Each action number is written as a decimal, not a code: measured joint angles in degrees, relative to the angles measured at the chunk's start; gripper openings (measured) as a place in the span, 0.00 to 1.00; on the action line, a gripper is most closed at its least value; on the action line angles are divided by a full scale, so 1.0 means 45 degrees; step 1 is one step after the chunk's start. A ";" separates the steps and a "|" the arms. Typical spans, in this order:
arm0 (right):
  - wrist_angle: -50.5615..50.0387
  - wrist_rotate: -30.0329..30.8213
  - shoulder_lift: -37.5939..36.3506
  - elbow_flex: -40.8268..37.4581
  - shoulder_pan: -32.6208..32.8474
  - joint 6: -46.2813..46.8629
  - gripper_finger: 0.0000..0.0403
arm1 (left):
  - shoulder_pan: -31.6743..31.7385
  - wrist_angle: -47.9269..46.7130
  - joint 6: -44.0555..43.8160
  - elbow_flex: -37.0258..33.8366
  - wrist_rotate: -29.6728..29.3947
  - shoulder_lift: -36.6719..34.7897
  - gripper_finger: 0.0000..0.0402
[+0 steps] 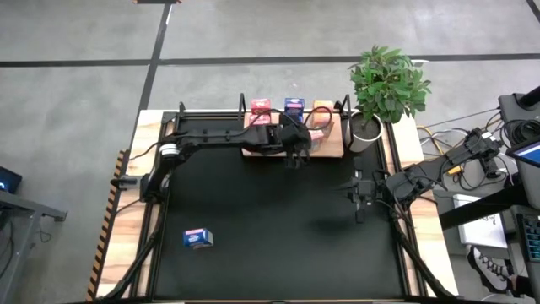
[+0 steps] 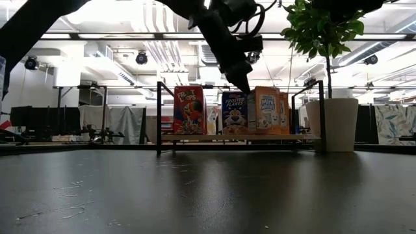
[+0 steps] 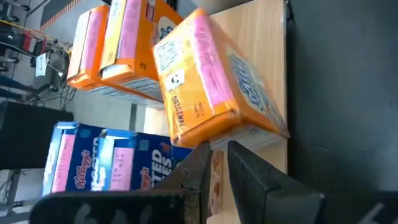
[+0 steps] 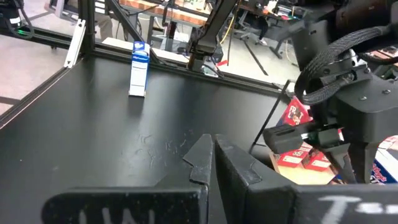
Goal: Stack cereal on shelf
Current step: Put the orange cereal box aligned with the other orange cereal boxes on the shelf
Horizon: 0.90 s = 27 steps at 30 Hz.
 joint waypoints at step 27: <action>-0.0044 0.1991 0.0258 0.0005 -0.0413 0.1003 0.03 | -0.2156 0.0260 -0.1185 -0.3961 0.0136 -0.4495 0.09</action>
